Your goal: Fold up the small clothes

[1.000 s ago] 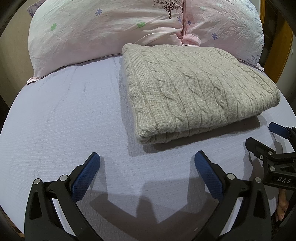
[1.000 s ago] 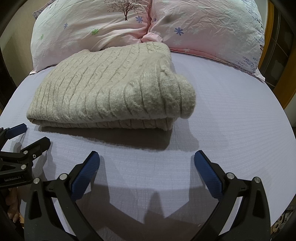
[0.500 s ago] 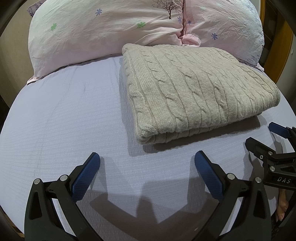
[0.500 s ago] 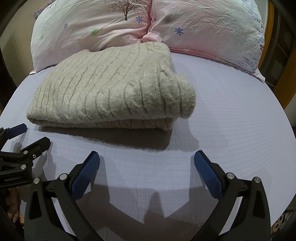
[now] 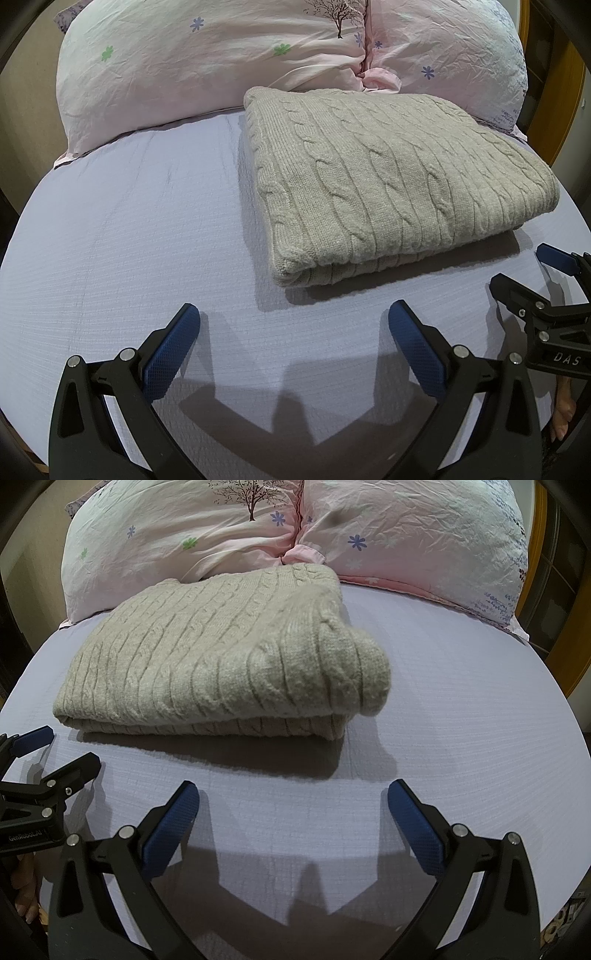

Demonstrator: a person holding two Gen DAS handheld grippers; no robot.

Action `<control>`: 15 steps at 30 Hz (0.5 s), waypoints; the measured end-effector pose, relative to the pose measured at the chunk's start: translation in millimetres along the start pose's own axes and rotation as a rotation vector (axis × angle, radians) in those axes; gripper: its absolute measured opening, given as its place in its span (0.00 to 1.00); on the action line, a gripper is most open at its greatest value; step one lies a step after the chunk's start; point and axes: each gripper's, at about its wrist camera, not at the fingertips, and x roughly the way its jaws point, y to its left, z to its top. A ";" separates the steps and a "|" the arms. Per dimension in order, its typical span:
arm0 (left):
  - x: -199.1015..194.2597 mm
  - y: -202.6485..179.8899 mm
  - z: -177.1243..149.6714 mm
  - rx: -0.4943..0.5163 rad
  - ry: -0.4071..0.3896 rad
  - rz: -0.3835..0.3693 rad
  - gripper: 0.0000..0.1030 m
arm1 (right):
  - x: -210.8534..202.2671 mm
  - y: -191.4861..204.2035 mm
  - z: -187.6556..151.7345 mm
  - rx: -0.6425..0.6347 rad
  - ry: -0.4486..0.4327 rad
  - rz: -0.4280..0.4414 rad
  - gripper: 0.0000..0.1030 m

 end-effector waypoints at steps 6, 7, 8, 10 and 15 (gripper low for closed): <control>0.0 0.3 0.1 0.000 0.000 0.000 0.99 | 0.0 0.1 -0.1 0.000 0.000 0.000 0.98; 0.3 0.3 0.3 0.000 0.000 0.000 0.99 | 0.0 0.1 -0.1 0.000 0.000 0.000 0.98; 0.2 0.3 0.3 0.000 0.000 0.000 0.99 | 0.0 0.1 -0.1 0.000 0.000 0.000 0.98; 0.3 0.8 0.5 0.000 -0.001 0.001 0.99 | 0.0 0.1 -0.1 0.001 0.000 0.000 0.98; -1.1 -0.5 -0.7 -0.002 -0.006 0.004 0.99 | 0.0 0.2 -0.1 0.001 0.000 0.000 0.98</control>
